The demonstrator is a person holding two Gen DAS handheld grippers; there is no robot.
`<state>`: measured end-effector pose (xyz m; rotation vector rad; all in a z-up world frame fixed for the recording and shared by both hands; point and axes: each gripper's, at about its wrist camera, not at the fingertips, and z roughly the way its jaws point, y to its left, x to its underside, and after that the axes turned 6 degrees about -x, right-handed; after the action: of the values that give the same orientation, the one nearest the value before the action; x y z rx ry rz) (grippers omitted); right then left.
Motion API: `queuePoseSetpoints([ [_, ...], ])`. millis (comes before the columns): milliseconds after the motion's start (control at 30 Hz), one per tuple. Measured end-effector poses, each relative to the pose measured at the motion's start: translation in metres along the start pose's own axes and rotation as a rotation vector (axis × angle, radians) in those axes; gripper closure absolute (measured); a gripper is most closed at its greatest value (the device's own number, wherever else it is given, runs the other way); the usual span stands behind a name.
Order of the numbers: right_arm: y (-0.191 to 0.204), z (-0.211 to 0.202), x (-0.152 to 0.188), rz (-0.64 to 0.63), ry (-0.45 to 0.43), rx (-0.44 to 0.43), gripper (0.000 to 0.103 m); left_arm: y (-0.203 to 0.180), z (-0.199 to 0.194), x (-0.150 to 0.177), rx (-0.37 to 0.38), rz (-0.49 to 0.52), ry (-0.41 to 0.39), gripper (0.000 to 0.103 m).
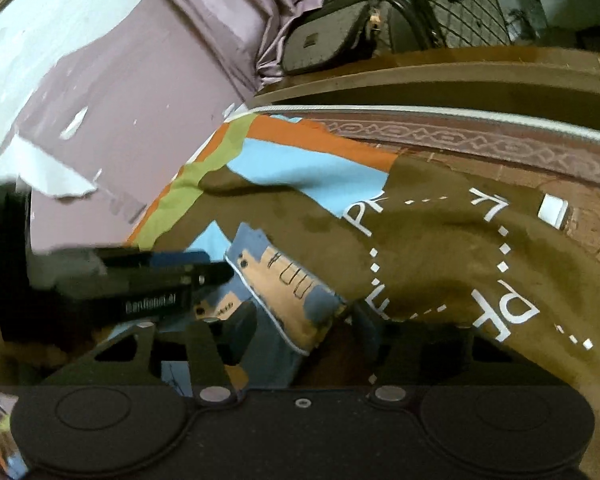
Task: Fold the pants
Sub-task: 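Grasp the folded edge of the blue pants with both grippers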
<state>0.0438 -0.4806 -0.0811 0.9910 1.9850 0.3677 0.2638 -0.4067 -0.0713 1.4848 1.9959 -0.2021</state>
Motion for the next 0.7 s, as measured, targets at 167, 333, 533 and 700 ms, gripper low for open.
queuePoseSetpoints([
  [167, -0.001, 0.003, -0.001, -0.007, -0.004, 0.022, 0.067, 0.008, 0.001, 0.004, 0.024, -0.046, -0.017, 0.069],
  [333, -0.001, 0.004, 0.0, -0.022, -0.008, 0.04, 0.084, 0.005, 0.001, 0.001, 0.015, -0.037, -0.015, 0.077],
  [533, 0.003, 0.002, 0.0, -0.046, -0.021, 0.046, 0.09, -0.006, -0.001, -0.005, -0.026, -0.014, 0.005, 0.084],
  [700, 0.009, -0.003, 0.0, -0.075, -0.042, 0.045, 0.091, -0.013, -0.006, -0.011, -0.068, -0.014, 0.037, 0.084],
])
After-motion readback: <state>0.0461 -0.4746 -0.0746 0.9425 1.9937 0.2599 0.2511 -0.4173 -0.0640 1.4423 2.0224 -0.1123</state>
